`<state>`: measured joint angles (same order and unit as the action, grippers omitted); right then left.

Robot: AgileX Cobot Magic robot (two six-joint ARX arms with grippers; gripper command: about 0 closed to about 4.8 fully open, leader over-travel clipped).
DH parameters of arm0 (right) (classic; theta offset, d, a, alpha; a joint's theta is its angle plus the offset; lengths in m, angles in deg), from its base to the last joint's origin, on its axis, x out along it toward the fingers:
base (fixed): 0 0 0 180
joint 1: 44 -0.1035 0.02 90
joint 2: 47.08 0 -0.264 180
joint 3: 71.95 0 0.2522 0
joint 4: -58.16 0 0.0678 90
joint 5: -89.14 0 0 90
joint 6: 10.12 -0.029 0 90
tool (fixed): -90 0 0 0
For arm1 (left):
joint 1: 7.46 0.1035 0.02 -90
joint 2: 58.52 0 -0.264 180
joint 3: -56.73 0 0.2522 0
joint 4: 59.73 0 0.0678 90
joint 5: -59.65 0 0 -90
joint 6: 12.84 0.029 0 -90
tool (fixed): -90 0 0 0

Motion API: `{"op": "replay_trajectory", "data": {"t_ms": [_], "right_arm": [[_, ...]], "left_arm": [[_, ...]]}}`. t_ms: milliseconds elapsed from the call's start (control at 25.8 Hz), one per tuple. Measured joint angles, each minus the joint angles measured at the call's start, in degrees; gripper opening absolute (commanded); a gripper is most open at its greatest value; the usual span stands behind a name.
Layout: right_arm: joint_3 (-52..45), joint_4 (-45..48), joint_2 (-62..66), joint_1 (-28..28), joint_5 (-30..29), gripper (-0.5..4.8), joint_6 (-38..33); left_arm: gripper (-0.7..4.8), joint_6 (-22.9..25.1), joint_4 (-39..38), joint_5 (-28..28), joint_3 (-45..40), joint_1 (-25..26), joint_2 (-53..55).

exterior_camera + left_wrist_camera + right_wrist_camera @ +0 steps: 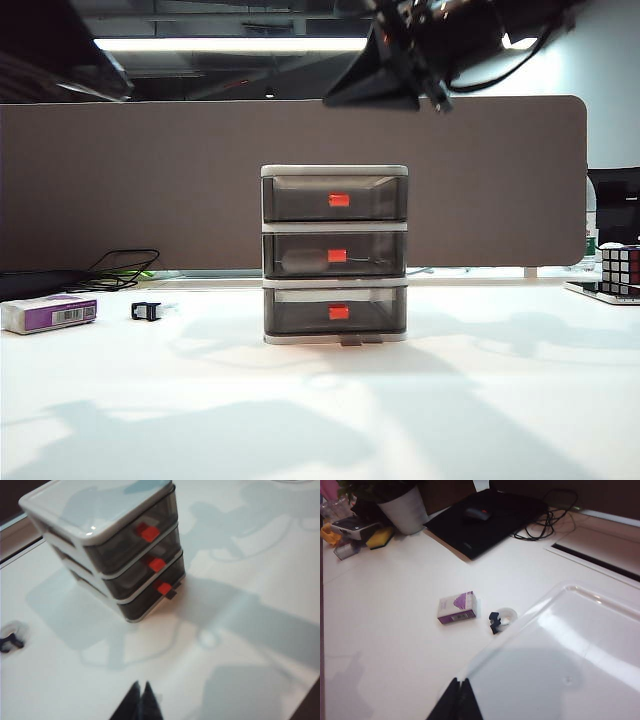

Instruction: Open the second layer of the drawer on the table, pick up the earphone case on the table and put it in, and finally close the drawer.

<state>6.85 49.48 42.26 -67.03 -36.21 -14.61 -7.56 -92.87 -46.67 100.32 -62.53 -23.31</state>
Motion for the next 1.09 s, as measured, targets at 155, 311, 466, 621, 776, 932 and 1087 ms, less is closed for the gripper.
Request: {"op": "replay_trajectory", "data": {"t_ms": [155, 311, 466, 621, 776, 932, 1087], "right_arm": [[0.0, -5.0, -5.0, 0.0, 3.0, -0.05, 2.0], [0.0, -10.8, -10.8, 0.0, 6.8, -0.05, 5.9], [-2.1, -17.1, -18.5, 0.0, 10.6, -0.05, 8.9], [-8.1, -17.4, -28.3, 0.3, 13.1, -0.05, 8.8], [-17.0, -18.0, -39.1, 0.5, 18.3, -0.05, 7.9], [-24.5, -18.9, -48.1, 0.8, 22.6, -0.05, 7.7], [-31.3, -18.7, -56.7, 0.7, 24.6, -0.05, 6.4]], "left_arm": [[-0.05, -0.9, -4.0, -6.3, -0.4, -1.3, -4.9], [-0.06, -2.9, -8.7, -11.3, -0.5, -3.7, -12.0], [-0.06, -5.4, -13.9, -14.6, -1.6, -4.9, -26.1], [-0.05, -5.6, -12.6, -16.2, -1.9, -4.9, -34.6], [-0.06, -3.9, -12.7, -15.2, -4.2, -5.1, -33.7], [-0.06, -3.8, -9.5, -15.9, -5.7, -4.9, -34.3], [-0.06, -3.5, -2.5, -16.1, -8.2, -4.9, -34.3]]}}
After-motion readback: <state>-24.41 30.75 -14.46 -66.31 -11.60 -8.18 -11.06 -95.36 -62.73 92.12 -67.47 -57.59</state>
